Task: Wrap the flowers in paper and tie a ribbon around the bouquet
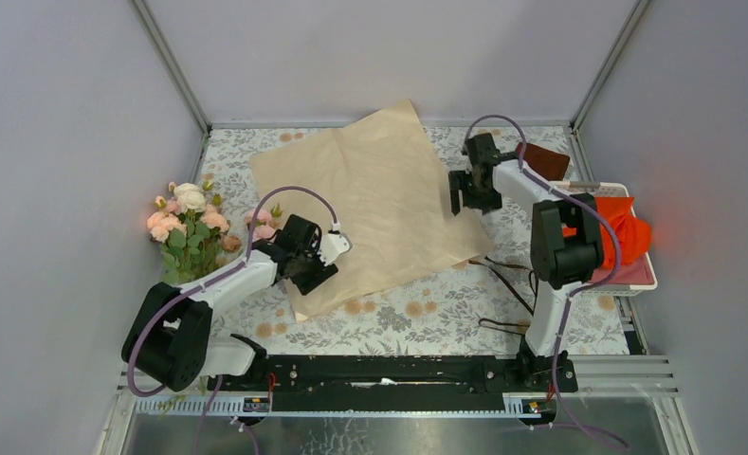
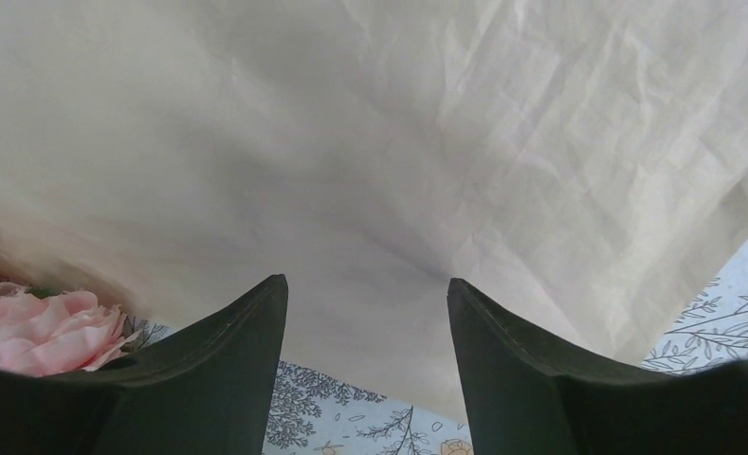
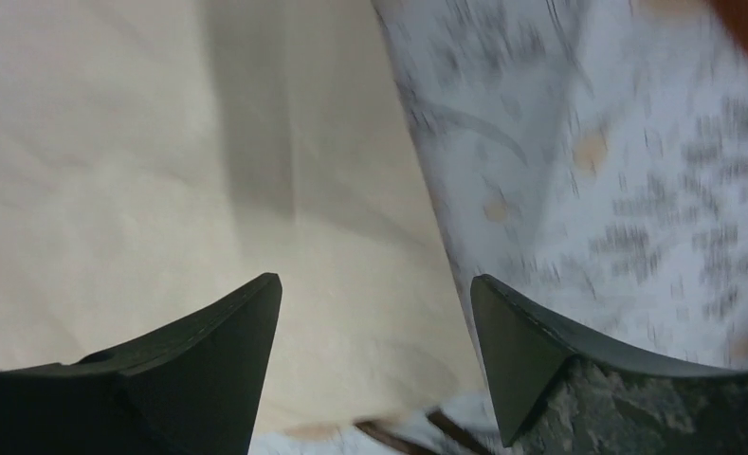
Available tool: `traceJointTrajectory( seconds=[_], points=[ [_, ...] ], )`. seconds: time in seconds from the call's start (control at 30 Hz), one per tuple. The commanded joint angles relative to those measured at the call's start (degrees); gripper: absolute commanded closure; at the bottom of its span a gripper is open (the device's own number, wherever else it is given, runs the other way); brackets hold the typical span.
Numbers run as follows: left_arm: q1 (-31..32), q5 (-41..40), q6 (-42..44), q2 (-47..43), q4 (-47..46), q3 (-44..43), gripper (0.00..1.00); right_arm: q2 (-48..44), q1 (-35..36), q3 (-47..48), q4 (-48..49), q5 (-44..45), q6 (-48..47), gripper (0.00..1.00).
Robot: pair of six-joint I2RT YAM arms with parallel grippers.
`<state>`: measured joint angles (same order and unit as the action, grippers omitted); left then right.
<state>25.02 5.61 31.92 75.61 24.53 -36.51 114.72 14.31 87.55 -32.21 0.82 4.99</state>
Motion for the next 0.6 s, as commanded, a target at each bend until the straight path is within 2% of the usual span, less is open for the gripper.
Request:
traceJointTrajectory(
  seconds=[0.0,0.13,0.27,0.37,0.43,0.5,0.57],
  points=[
    [-0.41,2.25,-1.36,-1.09,1.39,0.37,0.3,-13.05,-0.38,-11.31,-0.32,4.45,4.43,0.17],
    [-0.32,2.72,-1.65,-1.89,1.47,0.33,0.3,-25.41,0.9,-24.06,5.41,0.0,4.58,0.18],
    [-0.32,4.7,-1.57,-4.57,4.28,-1.75,0.27,-35.26,7.77,-31.98,10.85,-4.1,6.25,0.23],
    [-0.89,2.62,-1.86,-6.35,7.73,-4.24,0.26,-38.97,19.45,-36.74,16.46,-7.48,1.3,0.25],
    [-2.55,1.7,-2.35,-7.32,8.88,-5.43,0.25,-40.05,28.77,-40.53,22.19,-5.96,-5.1,0.25],
    [-4.94,1.54,-2.45,-7.78,10.19,-6.24,0.24,-40.36,38.22,-44.18,30.05,-4.96,-13.35,0.25],
    [-7.09,0.9,-2.46,-7.96,10.42,-6.49,0.22,-39.92,44.6,-48.09,42.0,-4.69,-21.3,0.24]
  ],
)
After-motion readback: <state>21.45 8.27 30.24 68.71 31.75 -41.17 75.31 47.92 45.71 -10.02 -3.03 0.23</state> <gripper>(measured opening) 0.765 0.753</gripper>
